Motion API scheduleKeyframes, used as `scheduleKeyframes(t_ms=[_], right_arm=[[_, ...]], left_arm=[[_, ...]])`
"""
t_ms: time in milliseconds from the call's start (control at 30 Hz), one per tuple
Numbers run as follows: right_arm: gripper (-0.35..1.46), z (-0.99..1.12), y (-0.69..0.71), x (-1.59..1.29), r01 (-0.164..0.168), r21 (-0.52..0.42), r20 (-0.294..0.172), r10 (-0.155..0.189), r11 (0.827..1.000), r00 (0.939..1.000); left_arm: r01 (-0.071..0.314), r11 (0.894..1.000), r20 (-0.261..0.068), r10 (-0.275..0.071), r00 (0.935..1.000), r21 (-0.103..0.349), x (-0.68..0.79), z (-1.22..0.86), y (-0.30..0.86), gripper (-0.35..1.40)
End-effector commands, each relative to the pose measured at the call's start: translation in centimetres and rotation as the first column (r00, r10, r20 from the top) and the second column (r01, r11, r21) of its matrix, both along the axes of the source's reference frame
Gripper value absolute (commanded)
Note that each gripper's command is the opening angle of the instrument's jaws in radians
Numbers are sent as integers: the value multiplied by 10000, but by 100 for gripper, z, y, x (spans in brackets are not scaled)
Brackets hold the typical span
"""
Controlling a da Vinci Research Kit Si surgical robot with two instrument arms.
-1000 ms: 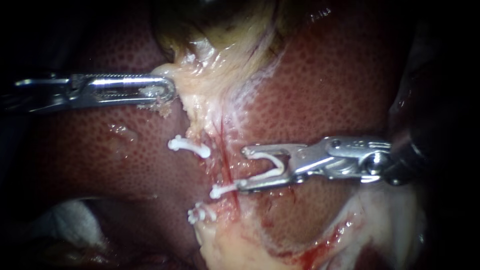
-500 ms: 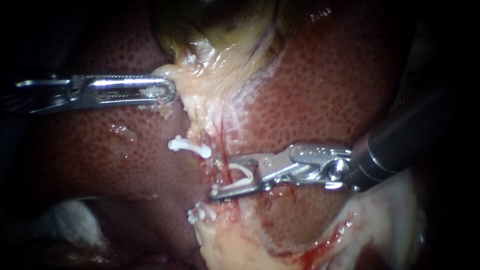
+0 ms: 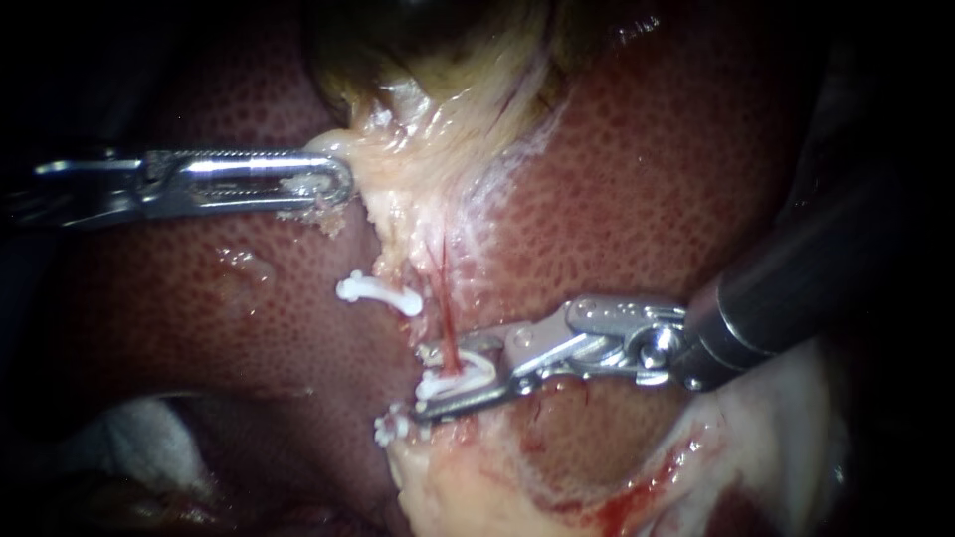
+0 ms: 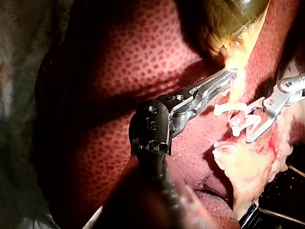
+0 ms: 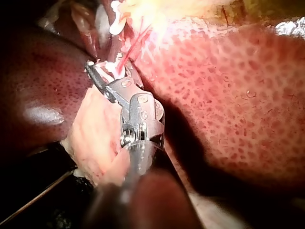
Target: Clipping second clip right tube
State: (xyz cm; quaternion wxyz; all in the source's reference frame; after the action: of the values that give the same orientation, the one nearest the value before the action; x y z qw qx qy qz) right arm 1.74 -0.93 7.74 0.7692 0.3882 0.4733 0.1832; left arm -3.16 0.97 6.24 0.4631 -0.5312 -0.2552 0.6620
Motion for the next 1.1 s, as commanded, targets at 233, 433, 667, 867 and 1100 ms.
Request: scheduleKeyframes(t_ms=[233,433,667,867,1100], right_arm=[[-19,2,3,-2,-362,838,389,331,9958,9987],[-35,8,8,-8,-512,1233,594,441,9911,9973],[-35,9,8,-15,-642,1666,833,508,9839,9952],[-35,8,7,-16,-645,1645,863,508,9843,9950],[-35,8,7,-15,-666,1694,890,520,9833,9947]], left_arm=[[0,10000,-1,0,10000,-1,0,0,0,-35],[0,10000,-3,0,10000,-2,0,0,0,-35],[-1,10000,-2,1,10000,-2,0,1,0,-35],[1,10000,-3,-1,10000,-2,0,1,0,-35],[2,10000,-4,-2,10000,-3,-1,1,0,-35]])
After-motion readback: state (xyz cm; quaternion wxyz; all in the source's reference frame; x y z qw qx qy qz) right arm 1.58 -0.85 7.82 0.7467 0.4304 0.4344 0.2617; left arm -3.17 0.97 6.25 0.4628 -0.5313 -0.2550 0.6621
